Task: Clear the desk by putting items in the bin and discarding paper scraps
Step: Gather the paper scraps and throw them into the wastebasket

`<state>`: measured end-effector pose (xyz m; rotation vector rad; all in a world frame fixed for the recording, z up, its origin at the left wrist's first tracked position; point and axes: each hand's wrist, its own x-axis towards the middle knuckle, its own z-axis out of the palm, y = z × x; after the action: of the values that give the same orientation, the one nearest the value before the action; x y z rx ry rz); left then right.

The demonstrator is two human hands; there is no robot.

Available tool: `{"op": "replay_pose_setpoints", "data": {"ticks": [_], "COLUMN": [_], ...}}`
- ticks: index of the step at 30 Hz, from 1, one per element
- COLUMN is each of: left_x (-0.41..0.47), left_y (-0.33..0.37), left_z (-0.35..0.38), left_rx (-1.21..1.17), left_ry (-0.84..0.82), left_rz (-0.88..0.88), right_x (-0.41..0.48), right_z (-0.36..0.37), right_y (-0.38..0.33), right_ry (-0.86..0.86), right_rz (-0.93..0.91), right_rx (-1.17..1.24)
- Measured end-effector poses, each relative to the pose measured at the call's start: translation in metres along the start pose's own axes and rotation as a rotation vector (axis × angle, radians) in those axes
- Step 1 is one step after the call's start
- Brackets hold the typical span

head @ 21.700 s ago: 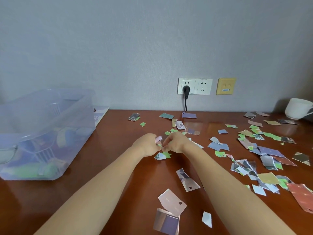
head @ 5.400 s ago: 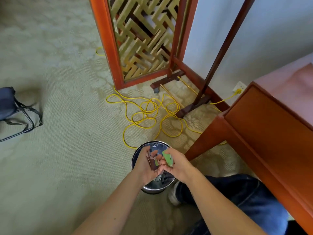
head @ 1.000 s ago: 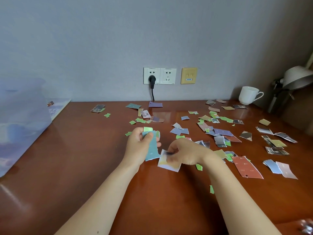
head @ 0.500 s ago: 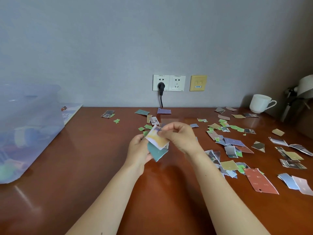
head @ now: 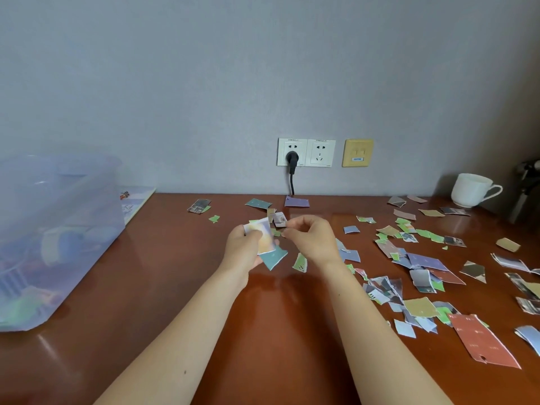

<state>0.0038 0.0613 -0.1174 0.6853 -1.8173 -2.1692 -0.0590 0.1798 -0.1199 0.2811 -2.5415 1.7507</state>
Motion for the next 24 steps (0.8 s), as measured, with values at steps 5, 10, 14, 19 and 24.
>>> {"op": "replay_pose_setpoints", "data": {"ticks": [5,10,14,19,24], "left_x": [0.019,0.028,0.027,0.024,0.031], "left_y": [-0.009,-0.013,-0.02,-0.025,-0.028], "left_z": [-0.008,-0.012,-0.009,-0.01,-0.016], "left_rx": [0.35,0.571,0.777,0.741,0.584], "left_ry": [0.056,0.074,0.142,0.164,0.14], "left_rz": [0.134,0.209,0.292,0.321,0.356], "right_x": [-0.005,-0.006,-0.006,-0.007,-0.007], "right_z": [0.001,0.004,0.01,0.007,0.005], "right_y": [0.023,0.023,0.017,0.011,0.014], "right_ry": [0.0,-0.069,-0.177,-0.256,-0.243], "right_rz": [-0.008,0.023,-0.006,0.002,-0.024], "right_rx": [-0.519,-0.882,-0.805,-0.674,-0.554]}}
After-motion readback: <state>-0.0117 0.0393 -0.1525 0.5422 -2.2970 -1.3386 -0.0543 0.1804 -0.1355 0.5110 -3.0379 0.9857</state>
